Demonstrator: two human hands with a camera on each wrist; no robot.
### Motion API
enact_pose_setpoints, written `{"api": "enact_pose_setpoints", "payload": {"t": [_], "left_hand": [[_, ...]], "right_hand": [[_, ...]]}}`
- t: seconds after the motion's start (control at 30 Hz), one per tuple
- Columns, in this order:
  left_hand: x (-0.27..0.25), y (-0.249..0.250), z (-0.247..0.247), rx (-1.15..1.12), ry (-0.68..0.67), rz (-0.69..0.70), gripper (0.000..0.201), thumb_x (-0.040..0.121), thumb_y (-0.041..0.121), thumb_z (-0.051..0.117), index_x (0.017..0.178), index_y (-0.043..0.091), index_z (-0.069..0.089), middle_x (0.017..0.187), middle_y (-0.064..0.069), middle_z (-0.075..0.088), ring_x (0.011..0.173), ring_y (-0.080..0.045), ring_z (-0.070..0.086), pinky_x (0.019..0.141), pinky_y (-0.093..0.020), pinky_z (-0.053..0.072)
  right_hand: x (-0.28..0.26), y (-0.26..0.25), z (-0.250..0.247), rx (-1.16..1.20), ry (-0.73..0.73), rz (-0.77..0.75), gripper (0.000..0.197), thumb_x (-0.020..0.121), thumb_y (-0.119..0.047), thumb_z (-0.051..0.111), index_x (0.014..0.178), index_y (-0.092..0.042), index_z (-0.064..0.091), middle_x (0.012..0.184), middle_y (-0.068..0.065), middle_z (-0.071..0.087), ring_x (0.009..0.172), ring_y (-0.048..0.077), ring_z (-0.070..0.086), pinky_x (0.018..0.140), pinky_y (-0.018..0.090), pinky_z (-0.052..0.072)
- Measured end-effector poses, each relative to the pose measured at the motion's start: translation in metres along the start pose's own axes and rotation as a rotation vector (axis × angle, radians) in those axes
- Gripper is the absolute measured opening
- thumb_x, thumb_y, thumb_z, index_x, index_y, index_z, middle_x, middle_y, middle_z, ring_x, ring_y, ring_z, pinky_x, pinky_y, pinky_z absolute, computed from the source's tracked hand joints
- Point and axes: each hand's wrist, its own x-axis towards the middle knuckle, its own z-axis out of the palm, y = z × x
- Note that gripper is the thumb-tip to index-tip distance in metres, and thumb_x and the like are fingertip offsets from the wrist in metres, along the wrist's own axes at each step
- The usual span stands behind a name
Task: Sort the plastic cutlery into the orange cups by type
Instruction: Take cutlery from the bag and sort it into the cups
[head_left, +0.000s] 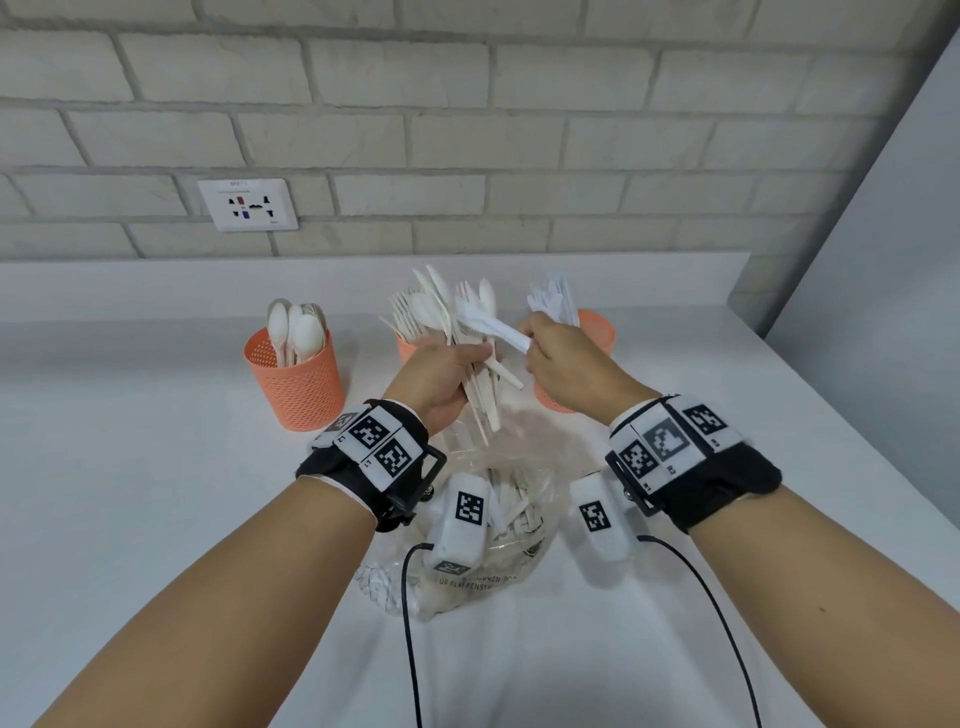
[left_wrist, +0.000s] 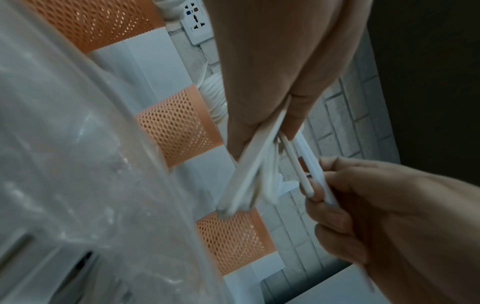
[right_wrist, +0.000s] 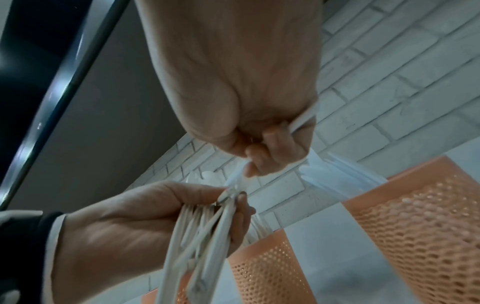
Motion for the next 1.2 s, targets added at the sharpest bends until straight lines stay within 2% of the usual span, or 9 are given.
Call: {"api": "enact_pose_setpoints", "payload": {"t": [0.1,0.23,0.5,0.63,0.73,0.87,1.0,1.1,1.2], "left_hand": [[0.002,0.001,0.002,-0.009,0.046,-0.029,0.019,0.090,-0.010,0.046,0.106,0.000,0.051,0.084,-0.013,0.056,0.075,-0.019,0.061,0.076,-0.033,0.052],[0.005,-0.002,0.001,0.023,0.066,-0.042,0.041,0.091,-0.011,0.042,0.131,-0.006,0.037,0.090,-0.016,0.056,0.075,-0.019,0.063,0.067,-0.031,0.057],[0.001,0.001,-0.002,0.003,-0.058,-0.024,0.023,0.090,-0.012,0.041,0.103,0.002,0.054,0.084,-0.006,0.061,0.078,-0.016,0.062,0.078,-0.031,0.050],[-0.001,0.003,-0.005,0.032,-0.079,-0.014,0.033,0.090,-0.010,0.044,0.121,0.003,0.049,0.083,-0.003,0.063,0.075,-0.017,0.067,0.076,-0.038,0.054],[-0.003,0.004,-0.009,0.037,-0.095,-0.005,0.036,0.092,-0.007,0.045,0.125,0.003,0.047,0.084,-0.002,0.063,0.078,-0.018,0.067,0.076,-0.039,0.054],[-0.004,0.006,-0.014,0.034,-0.088,0.013,0.031,0.092,-0.007,0.044,0.120,0.005,0.048,0.085,-0.003,0.061,0.081,-0.020,0.066,0.077,-0.037,0.053],[-0.004,0.006,-0.015,0.069,-0.073,0.023,0.021,0.092,-0.006,0.045,0.110,0.003,0.052,0.085,-0.006,0.060,0.082,-0.019,0.065,0.078,-0.036,0.053],[-0.006,0.006,-0.012,0.113,-0.062,0.050,0.022,0.092,-0.005,0.045,0.111,0.002,0.053,0.084,-0.006,0.066,0.077,-0.016,0.068,0.073,-0.031,0.055],[-0.013,0.008,-0.008,0.230,-0.106,0.135,0.026,0.090,-0.010,0.043,0.108,0.003,0.057,0.072,-0.001,0.068,0.067,-0.013,0.066,0.061,-0.024,0.054]], "right_hand": [[0.000,0.007,-0.005,-0.084,0.052,-0.047,0.023,0.100,-0.017,0.033,0.098,-0.005,0.052,0.070,0.001,0.046,0.069,0.024,0.046,0.062,0.033,0.035],[0.006,0.017,-0.025,-0.062,0.197,-0.062,0.019,0.097,-0.010,0.038,0.101,-0.002,0.055,0.084,0.009,0.054,0.075,0.025,0.049,0.063,0.031,0.035],[0.045,0.056,-0.029,0.185,0.592,0.101,0.018,0.092,0.004,0.040,0.104,0.002,0.053,0.094,0.022,0.064,0.087,0.032,0.059,0.073,0.033,0.044],[0.058,0.077,-0.012,0.068,0.432,0.291,0.017,0.092,-0.008,0.044,0.099,0.002,0.056,0.087,0.017,0.060,0.085,0.031,0.057,0.076,0.036,0.046],[0.060,0.081,-0.004,-0.026,0.328,0.344,0.023,0.091,-0.015,0.043,0.098,-0.001,0.059,0.107,0.021,0.062,0.103,0.037,0.053,0.091,0.043,0.044],[0.058,0.063,-0.005,-0.075,0.483,0.219,0.038,0.086,-0.005,0.048,0.124,-0.004,0.052,0.125,0.020,0.048,0.118,0.036,0.039,0.098,0.042,0.033],[0.045,0.019,-0.004,0.208,0.690,-0.144,0.020,0.086,-0.004,0.052,0.105,-0.004,0.060,0.098,0.007,0.053,0.086,0.014,0.050,0.081,0.026,0.044],[0.029,-0.015,0.001,0.368,0.552,-0.354,0.010,0.086,-0.003,0.056,0.091,-0.003,0.065,0.082,0.006,0.055,0.065,0.004,0.047,0.063,0.011,0.040],[0.025,-0.030,0.013,0.279,0.375,-0.358,0.014,0.086,-0.003,0.058,0.095,-0.003,0.067,0.080,0.003,0.055,0.062,0.006,0.048,0.064,0.017,0.044]]}}
